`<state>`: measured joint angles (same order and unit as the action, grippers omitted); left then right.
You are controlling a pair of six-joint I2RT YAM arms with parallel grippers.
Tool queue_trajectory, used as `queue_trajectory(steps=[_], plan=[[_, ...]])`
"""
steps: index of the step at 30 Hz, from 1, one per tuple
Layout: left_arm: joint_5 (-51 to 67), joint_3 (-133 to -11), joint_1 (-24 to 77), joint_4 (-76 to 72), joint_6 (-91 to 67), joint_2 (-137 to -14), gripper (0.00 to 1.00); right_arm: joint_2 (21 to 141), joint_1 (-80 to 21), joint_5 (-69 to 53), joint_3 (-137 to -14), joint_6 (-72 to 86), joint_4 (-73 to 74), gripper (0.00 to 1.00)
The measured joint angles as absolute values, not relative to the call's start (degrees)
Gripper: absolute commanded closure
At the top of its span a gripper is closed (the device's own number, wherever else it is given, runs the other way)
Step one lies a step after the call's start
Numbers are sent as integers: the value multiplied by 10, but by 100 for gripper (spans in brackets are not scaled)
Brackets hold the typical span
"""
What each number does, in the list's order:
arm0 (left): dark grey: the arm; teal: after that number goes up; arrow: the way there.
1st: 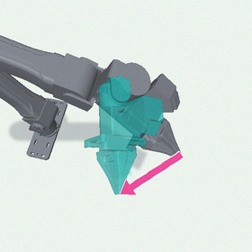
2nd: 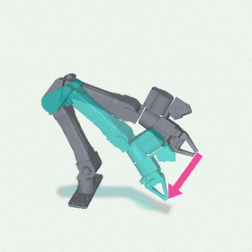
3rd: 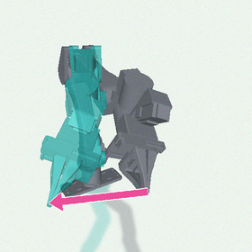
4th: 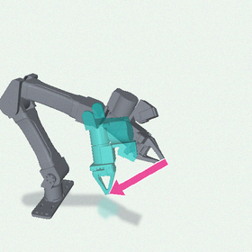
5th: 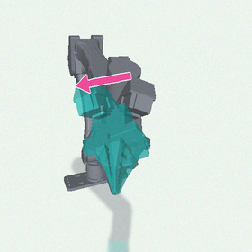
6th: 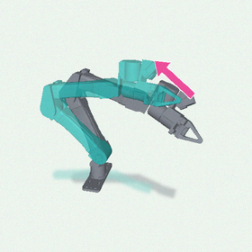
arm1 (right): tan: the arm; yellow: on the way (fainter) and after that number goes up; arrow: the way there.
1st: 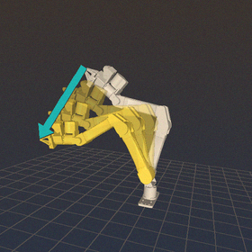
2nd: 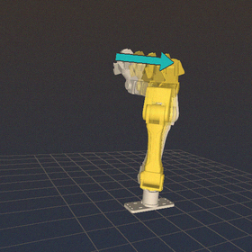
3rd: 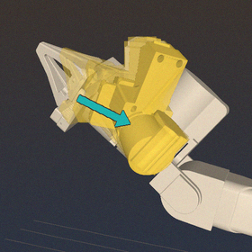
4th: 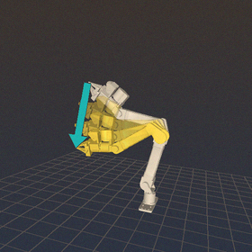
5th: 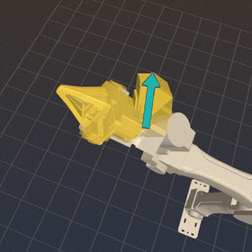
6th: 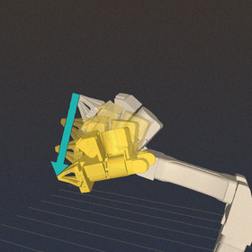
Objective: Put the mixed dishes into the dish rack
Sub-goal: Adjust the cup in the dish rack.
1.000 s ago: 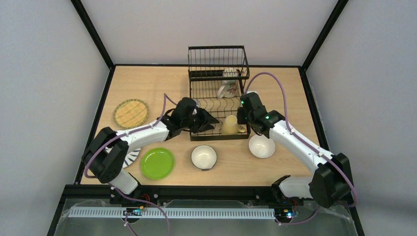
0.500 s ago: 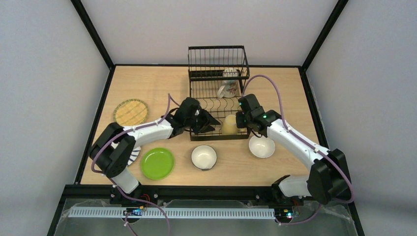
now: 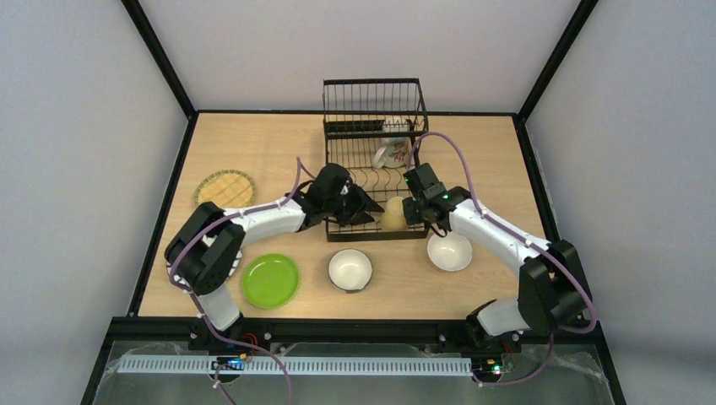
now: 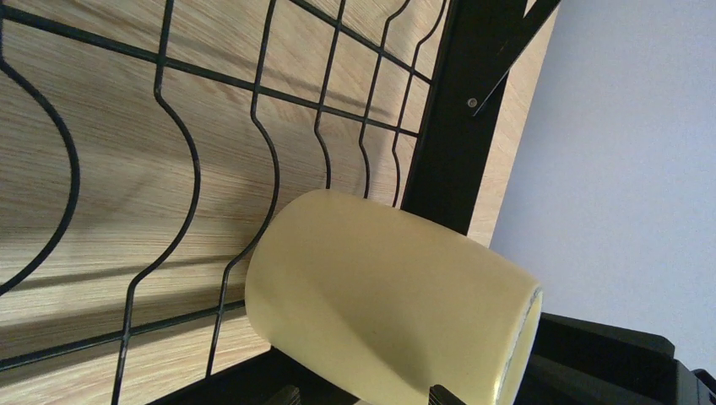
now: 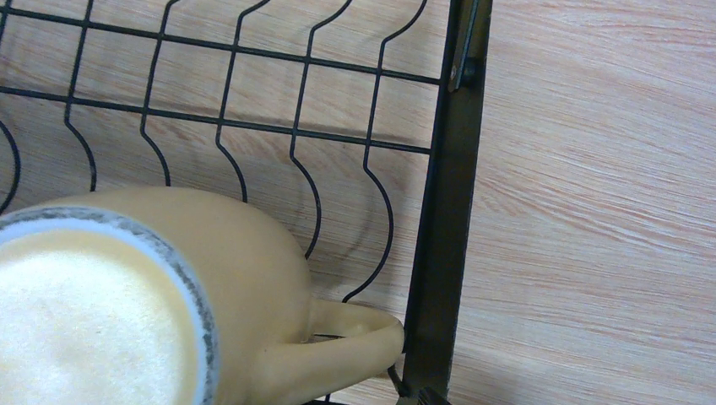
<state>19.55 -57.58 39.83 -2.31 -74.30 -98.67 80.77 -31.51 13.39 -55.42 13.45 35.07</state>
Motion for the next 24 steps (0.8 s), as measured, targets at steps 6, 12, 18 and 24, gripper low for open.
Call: queue_trajectory(steps=[6,12,18,24], plan=[[201,-593,398,-16,-740,-1001,14,829,-314,140,-556,117,349,20],[204,-604,395,-1,-734,-1013,14,850,-314,150,-576,102,348,20],[206,-604,390,5,-732,-1013,14,851,-314,171,-591,90,349,20],[206,-619,385,10,-732,-1020,14,851,-314,188,-591,90,356,20]])
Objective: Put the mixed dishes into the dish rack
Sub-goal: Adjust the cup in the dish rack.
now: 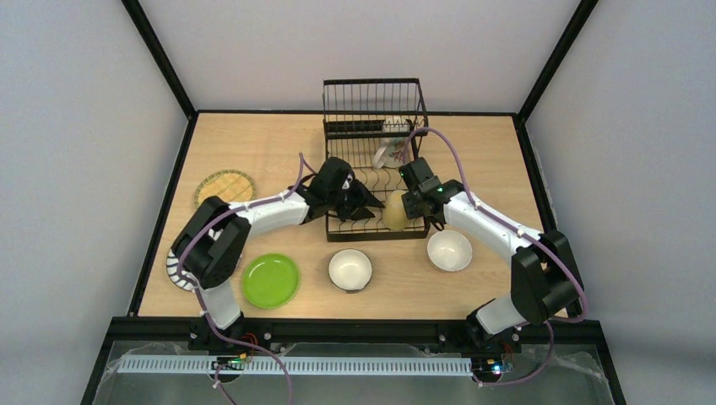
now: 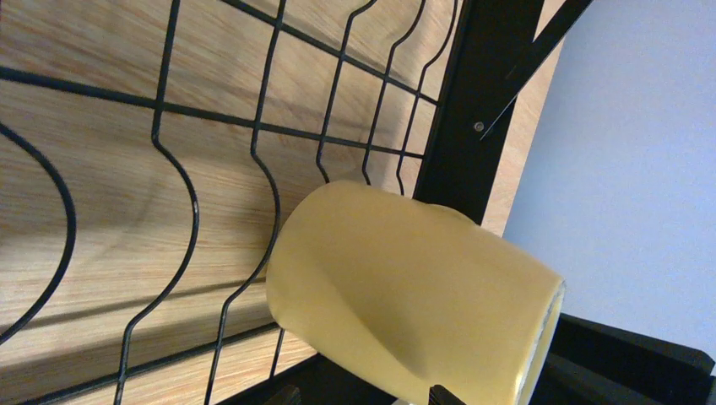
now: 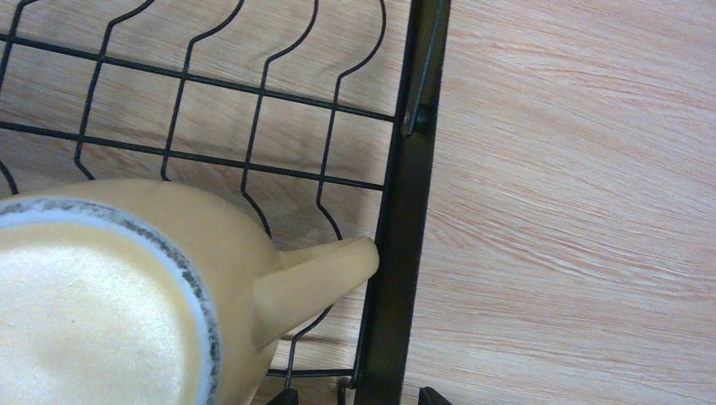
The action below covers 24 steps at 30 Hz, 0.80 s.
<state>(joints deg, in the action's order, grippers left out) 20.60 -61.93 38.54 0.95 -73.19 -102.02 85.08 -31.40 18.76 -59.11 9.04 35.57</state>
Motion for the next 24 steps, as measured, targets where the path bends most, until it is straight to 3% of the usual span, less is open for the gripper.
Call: queue_trajectory(steps=[24], plan=[[190,-695,357,39,-709,-1082,9,915,-312,200,-630,146,359,20]])
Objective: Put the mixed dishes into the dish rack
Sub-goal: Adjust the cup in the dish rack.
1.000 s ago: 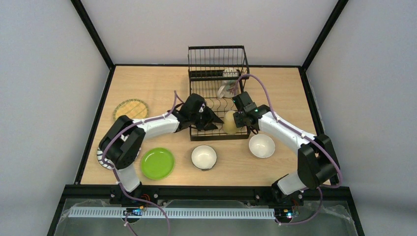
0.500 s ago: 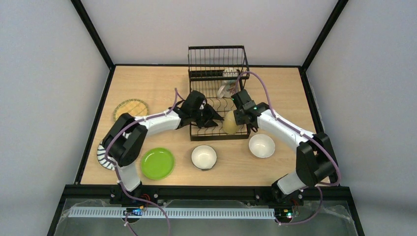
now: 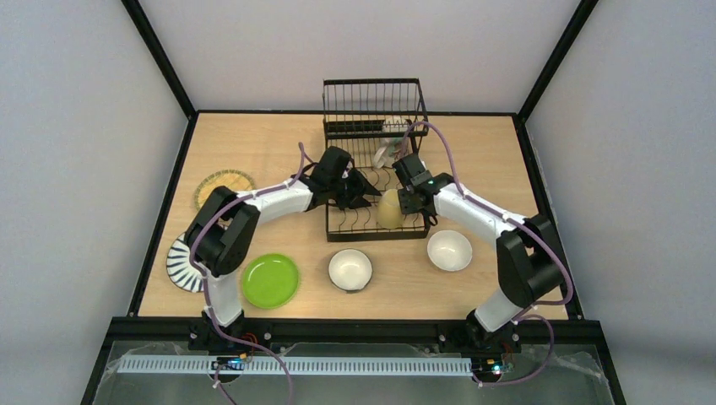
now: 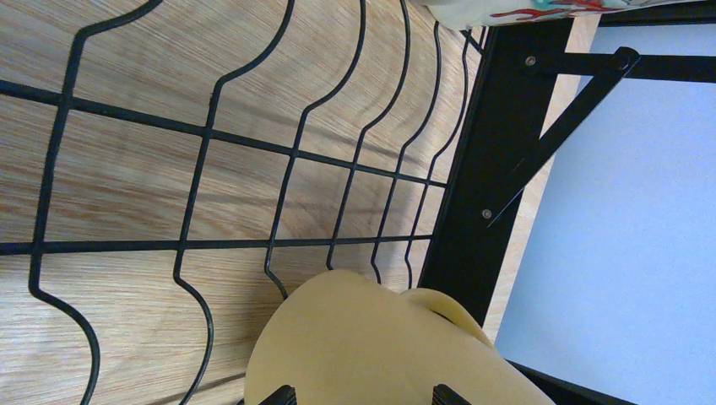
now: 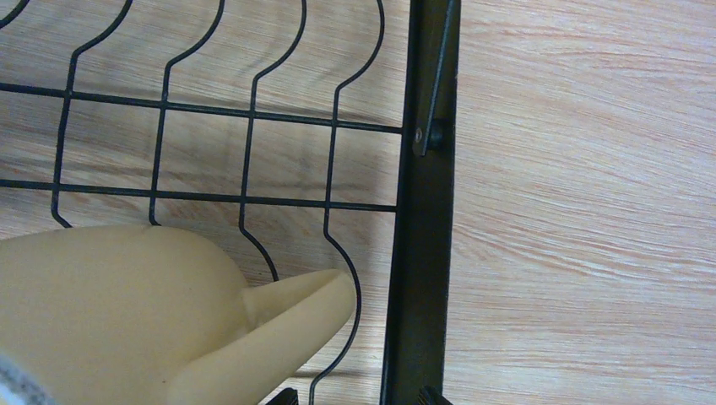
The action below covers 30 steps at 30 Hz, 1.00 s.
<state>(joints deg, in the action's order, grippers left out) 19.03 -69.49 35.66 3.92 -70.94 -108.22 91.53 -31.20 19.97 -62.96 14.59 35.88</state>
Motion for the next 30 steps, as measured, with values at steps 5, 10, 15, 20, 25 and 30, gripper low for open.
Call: queue_trajectory(steps=[5,10,15,20,25,30], plan=[[189,-695,356,45,-706,-1082,9,925,-312,188,-639,146,355,20],[188,-695,356,48,-698,-1082,6,933,-312,174,-648,146,347,20],[181,-695,352,55,-688,-1075,3,941,-312,157,-660,147,339,20],[173,-692,344,70,-674,-1058,2,954,-312,144,-676,150,332,20],[167,-684,337,73,-664,-1038,2,968,-312,128,-694,150,328,21],[162,-678,332,74,-658,-1028,2,984,-316,115,-708,150,322,21]])
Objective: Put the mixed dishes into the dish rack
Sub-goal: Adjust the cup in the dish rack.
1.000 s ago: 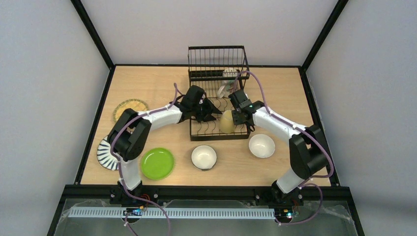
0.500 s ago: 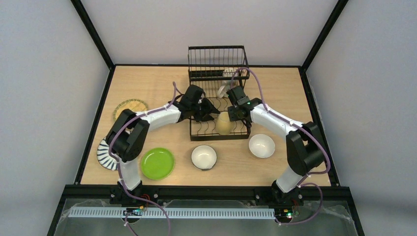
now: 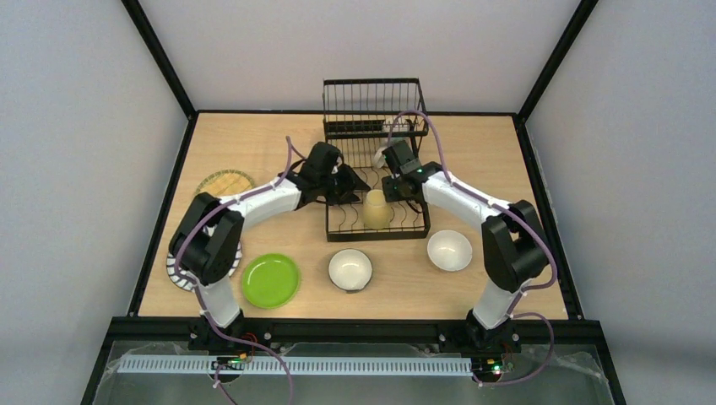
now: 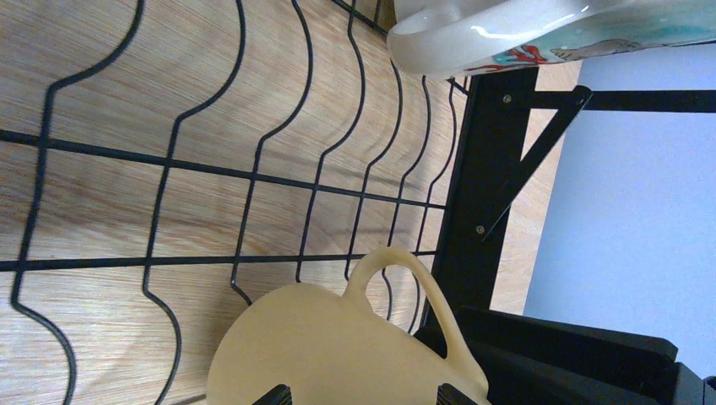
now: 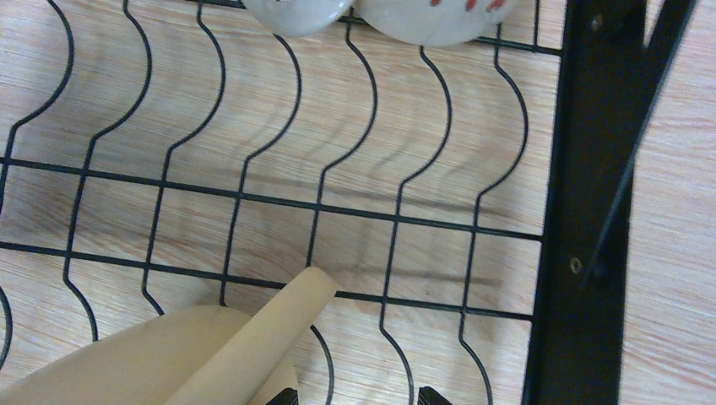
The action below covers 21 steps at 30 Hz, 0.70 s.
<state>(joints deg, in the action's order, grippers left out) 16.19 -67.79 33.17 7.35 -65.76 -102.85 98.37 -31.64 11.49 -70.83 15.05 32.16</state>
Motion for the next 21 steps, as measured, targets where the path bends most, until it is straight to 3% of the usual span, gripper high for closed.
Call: queue_trajectory(steps=[21], plan=[[123,-656,306,104,-638,-944,2,1027,-334,140,-763,158,312,20]])
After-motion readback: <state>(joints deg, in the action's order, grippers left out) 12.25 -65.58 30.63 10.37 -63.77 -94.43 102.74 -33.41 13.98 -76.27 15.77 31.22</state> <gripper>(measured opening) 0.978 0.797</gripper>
